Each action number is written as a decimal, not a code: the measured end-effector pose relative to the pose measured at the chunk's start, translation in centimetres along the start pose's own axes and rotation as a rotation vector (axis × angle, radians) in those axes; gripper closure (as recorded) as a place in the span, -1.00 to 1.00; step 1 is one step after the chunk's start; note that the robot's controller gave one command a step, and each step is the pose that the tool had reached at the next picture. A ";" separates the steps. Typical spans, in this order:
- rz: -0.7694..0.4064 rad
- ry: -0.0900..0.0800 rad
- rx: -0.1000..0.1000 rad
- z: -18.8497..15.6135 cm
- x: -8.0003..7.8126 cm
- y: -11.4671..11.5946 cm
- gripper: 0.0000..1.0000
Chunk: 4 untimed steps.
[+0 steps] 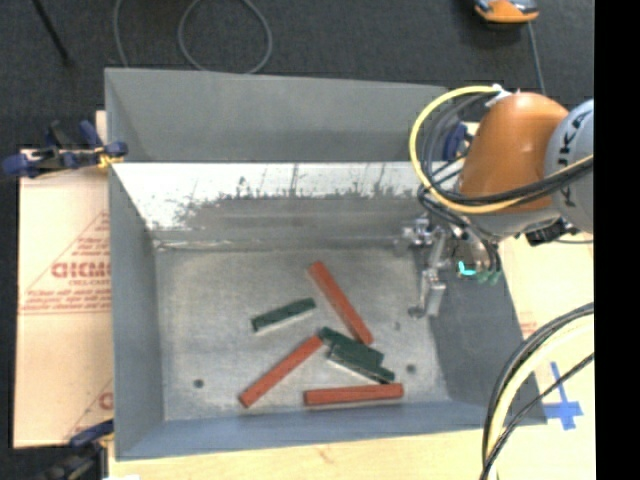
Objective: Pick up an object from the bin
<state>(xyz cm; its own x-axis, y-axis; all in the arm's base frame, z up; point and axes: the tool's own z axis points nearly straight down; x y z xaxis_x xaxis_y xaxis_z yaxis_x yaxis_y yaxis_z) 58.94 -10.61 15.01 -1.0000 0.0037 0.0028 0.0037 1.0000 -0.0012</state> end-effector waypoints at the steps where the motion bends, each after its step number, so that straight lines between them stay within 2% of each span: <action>1: -0.065 0.002 -0.001 8.3 5.8 5.4 -1.00; 2: 0.032 -0.005 -0.004 4.9 8.3 9.9 -1.00; 3: 0.201 -0.008 -0.001 4.5 6.4 7.3 -1.00; 4: 0.447 -0.004 -0.003 8.0 10.1 7.5 -1.00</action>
Offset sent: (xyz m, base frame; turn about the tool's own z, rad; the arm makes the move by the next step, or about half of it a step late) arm -0.0555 0.0529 -0.0801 -0.0606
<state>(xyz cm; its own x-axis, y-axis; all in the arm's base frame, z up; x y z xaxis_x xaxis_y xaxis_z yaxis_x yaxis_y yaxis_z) 48.83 -3.04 7.01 -0.9003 0.4352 -0.0015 0.4352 0.9003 0.0012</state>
